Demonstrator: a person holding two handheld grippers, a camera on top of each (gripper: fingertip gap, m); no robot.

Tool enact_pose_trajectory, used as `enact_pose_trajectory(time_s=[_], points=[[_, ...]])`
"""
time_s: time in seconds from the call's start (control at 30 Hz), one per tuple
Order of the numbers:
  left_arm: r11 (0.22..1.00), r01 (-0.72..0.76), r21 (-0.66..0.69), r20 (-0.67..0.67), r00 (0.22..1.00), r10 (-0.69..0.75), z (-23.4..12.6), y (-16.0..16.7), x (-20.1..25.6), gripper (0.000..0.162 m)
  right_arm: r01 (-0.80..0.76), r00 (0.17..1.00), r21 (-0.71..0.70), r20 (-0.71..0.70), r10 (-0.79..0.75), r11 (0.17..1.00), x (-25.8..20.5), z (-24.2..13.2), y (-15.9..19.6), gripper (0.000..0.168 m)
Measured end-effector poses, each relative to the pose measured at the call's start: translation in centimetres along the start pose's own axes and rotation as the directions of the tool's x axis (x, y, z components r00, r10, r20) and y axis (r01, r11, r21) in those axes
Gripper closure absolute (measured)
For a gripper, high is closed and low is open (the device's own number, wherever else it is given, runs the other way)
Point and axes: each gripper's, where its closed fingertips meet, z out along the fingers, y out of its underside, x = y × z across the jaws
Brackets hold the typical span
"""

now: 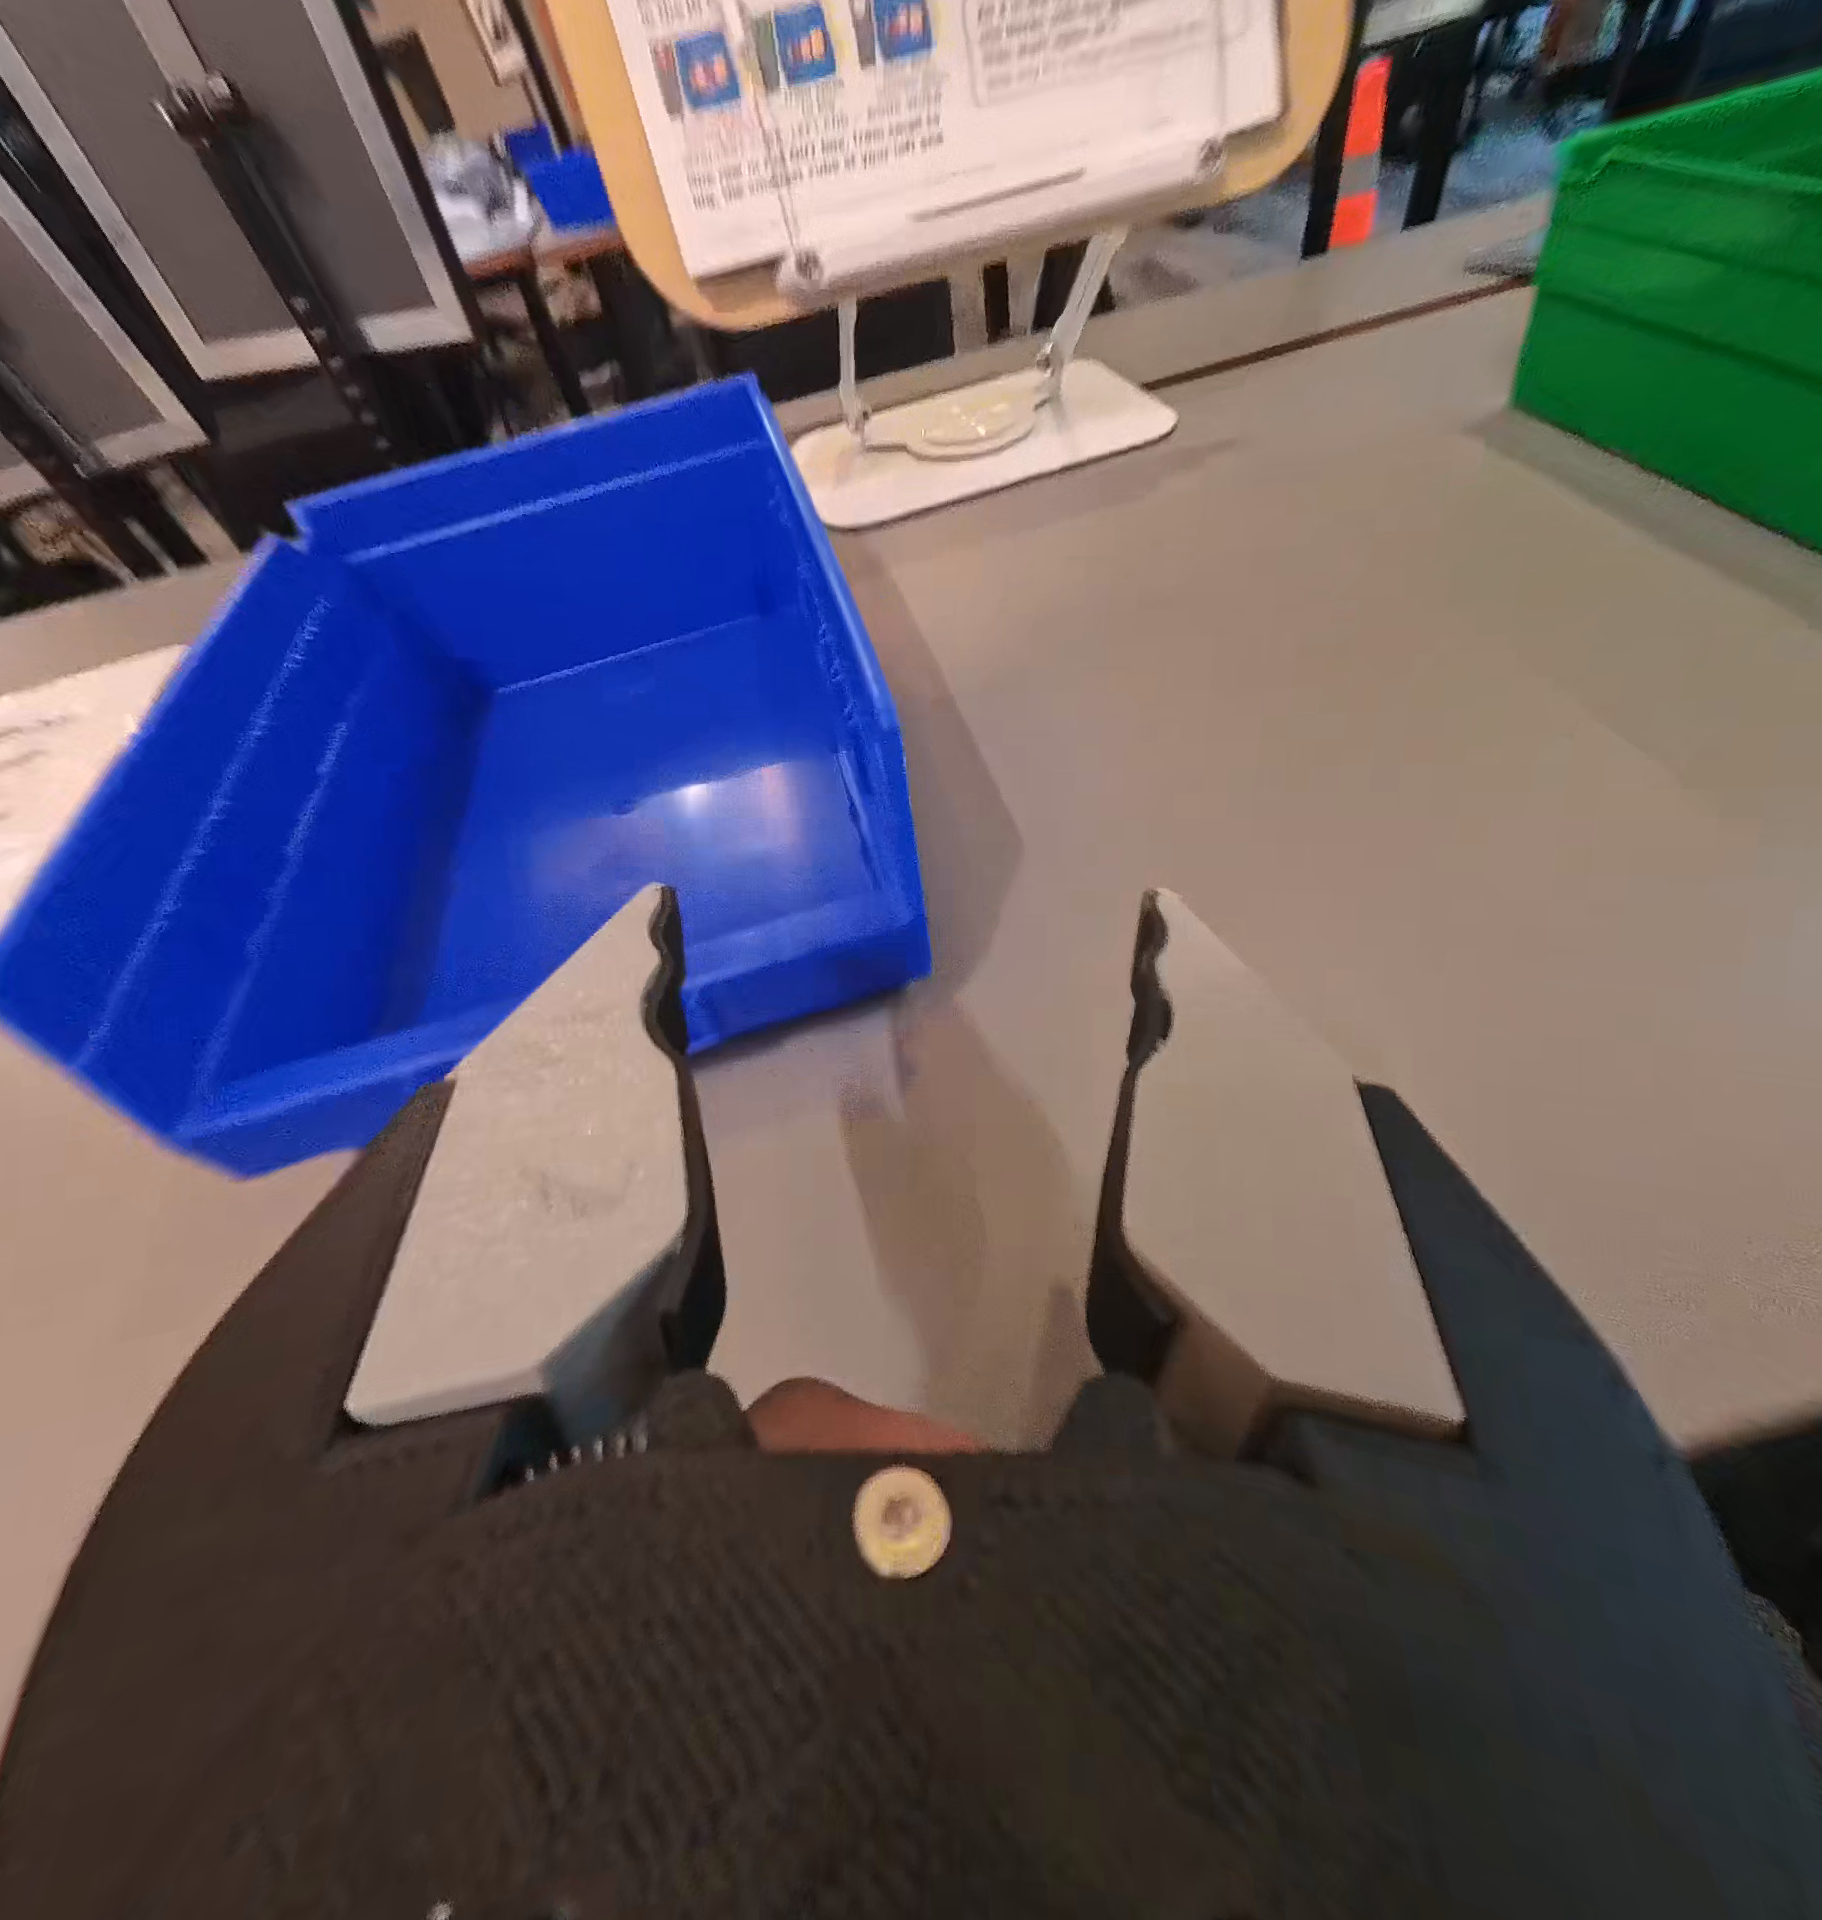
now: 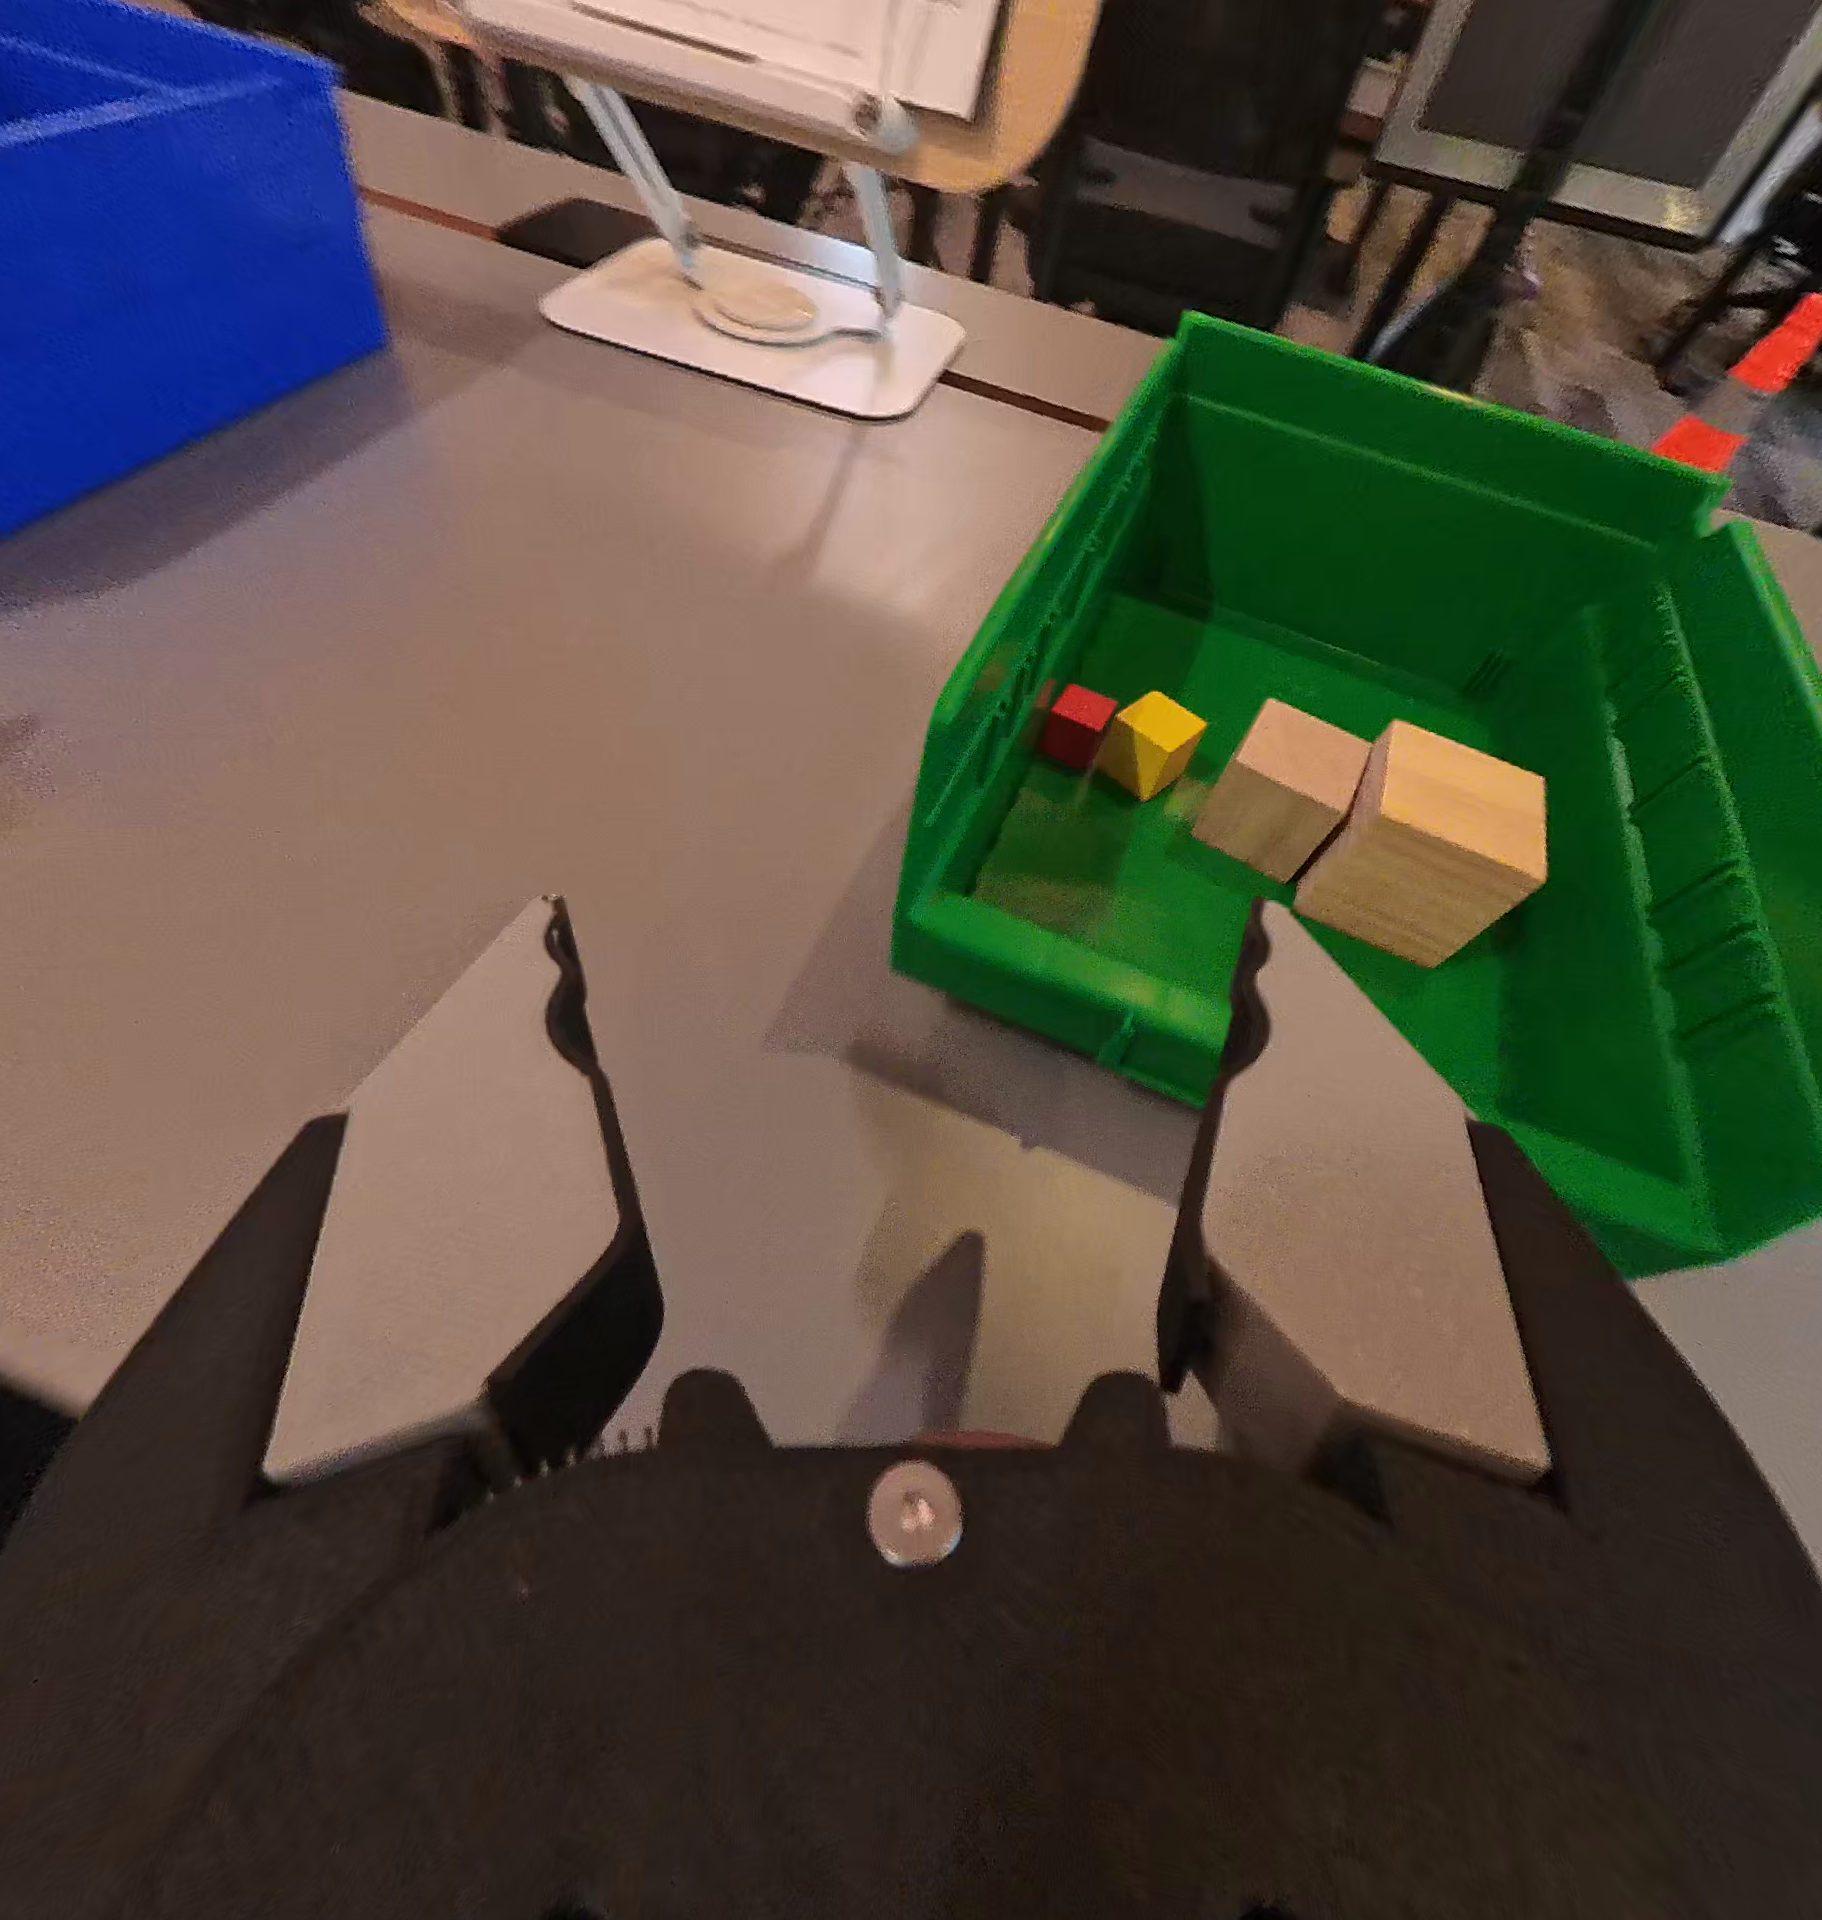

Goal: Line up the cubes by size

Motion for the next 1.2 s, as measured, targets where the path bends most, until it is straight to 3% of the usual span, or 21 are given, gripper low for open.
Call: enact_pose_trajectory(time_s=[0.07, 0.13, 0.17, 0.2, 0.23, 0.3, 0.47, 1.2], points=[[0.996, 0.011, -0.093, 0.015, 1.000, -0.009, 3.7, 0.2, 0.0, 0.079, 0.025, 0.999, -0.040, -0.036, -0.027, 0.999, 0.3, 2.5, -0.2, 0.061], [0.990, -0.003, -0.144, 0.069, 0.998, 0.013, 6.2, 0.6, -0.6, 0.091, 0.059, 0.995, -0.096, -0.079, -0.067, 0.994, 1.0, 4.4, 0.1, 0.110], [0.987, -0.010, -0.162, 0.090, 0.996, 0.025, 7.2, 0.9, -0.9, 0.112, 0.076, 0.995, -0.124, -0.059, -0.084, 0.989, 0.6, 5.0, 0.5, 0.155], [0.985, -0.014, -0.172, 0.098, 0.995, 0.031, 7.9, 1.2, -1.0, 0.146, 0.076, 0.995, -0.131, -0.055, -0.084, 0.989, 0.4, 5.4, 0.6, 0.161], [0.986, -0.017, -0.168, 0.106, 0.994, 0.035, 8.4, 1.3, -1.1, 0.156, 0.067, 0.995, -0.129, -0.065, -0.076, 0.989, 0.3, 5.6, 0.6, 0.161], [0.984, -0.054, -0.171, 0.160, 0.984, 0.081, 8.7, 1.2, -1.9, 0.160, 0.076, 0.992, -0.144, -0.087, -0.089, 0.987, 0.4, 5.4, 0.6, 0.162], [0.992, 0.009, -0.122, 0.125, 0.992, 0.006, 7.6, 1.7, -3.2, 0.162, 0.093, 0.991, -0.170, -0.079, -0.108, 0.981, 1.2, 4.2, 1.3, 0.163], [0.996, 0.005, -0.087, 0.147, 0.989, 0.008, 6.1, 2.5, -5.0, 0.161, 0.052, 0.997, -0.129, -0.045, -0.058, 0.990, 1.9, 3.7, 1.6, 0.163]])
